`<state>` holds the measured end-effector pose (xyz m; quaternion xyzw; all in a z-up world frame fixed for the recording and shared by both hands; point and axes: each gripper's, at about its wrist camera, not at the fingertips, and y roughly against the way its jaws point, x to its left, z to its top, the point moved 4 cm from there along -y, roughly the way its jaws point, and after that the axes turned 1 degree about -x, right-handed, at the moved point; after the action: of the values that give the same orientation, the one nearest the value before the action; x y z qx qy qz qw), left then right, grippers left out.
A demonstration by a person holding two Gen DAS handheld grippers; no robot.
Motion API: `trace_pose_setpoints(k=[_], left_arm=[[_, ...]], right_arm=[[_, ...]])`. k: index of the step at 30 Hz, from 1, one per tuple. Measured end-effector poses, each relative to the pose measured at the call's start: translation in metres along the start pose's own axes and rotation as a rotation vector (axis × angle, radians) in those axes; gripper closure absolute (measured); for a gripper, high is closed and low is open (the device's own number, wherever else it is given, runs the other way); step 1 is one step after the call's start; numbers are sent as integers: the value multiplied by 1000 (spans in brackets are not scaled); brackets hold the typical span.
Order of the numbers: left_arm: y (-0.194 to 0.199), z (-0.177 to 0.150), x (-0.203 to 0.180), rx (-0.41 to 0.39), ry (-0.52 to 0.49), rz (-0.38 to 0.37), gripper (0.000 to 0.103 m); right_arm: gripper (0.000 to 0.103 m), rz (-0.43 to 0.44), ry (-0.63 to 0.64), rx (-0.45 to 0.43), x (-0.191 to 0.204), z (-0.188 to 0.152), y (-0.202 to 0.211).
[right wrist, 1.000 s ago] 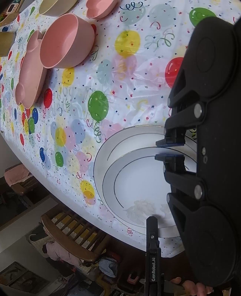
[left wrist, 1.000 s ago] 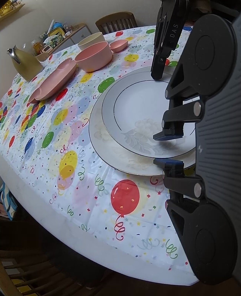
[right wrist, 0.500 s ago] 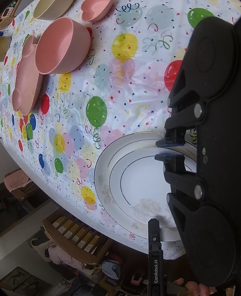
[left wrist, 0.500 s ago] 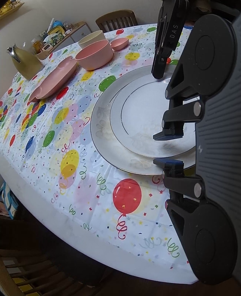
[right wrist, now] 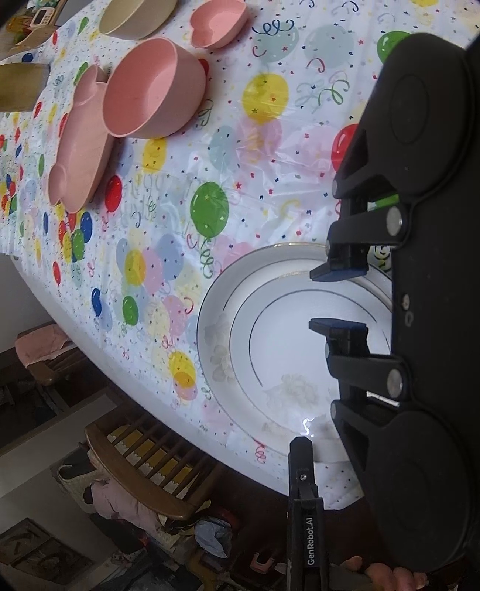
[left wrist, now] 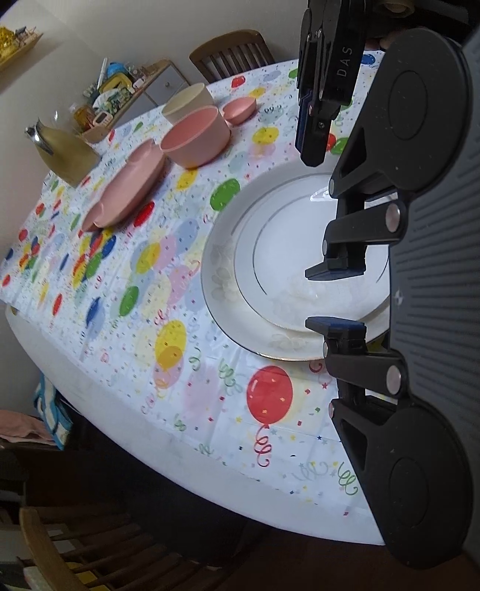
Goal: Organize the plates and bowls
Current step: 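Open both grippers to release the small plate on the stack, then move both grippers to the pink bear-shaped plate rim and close them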
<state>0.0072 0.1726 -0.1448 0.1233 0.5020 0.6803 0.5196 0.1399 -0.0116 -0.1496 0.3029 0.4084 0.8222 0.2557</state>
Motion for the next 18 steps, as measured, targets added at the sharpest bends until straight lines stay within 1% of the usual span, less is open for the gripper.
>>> trace_pose_setpoints(k=[4,10,13,15,16,17,18], left_arm=[[17,3,-12,-41,-34,-12,83],[41,9,-30,-107,-94,-26,83],[51,13,-40,-132,-123,-36,82],[57,15,-48,-149,-144,-44,81],[59,17,-51,-156,-153,-46,81],[62,19,-55,-164,-161,-48,78],[64,21,-58,-173,-169,-50,75]], right_arm=[[74,3,30,-35,11,2,16],[65,-4,60,-111,25,8,48],[56,-11,71,-151,30,10,62],[47,-21,78,-177,33,11,73],[45,-25,81,-190,34,11,77],[40,-29,83,-203,35,12,82],[38,-33,84,-217,36,13,88]])
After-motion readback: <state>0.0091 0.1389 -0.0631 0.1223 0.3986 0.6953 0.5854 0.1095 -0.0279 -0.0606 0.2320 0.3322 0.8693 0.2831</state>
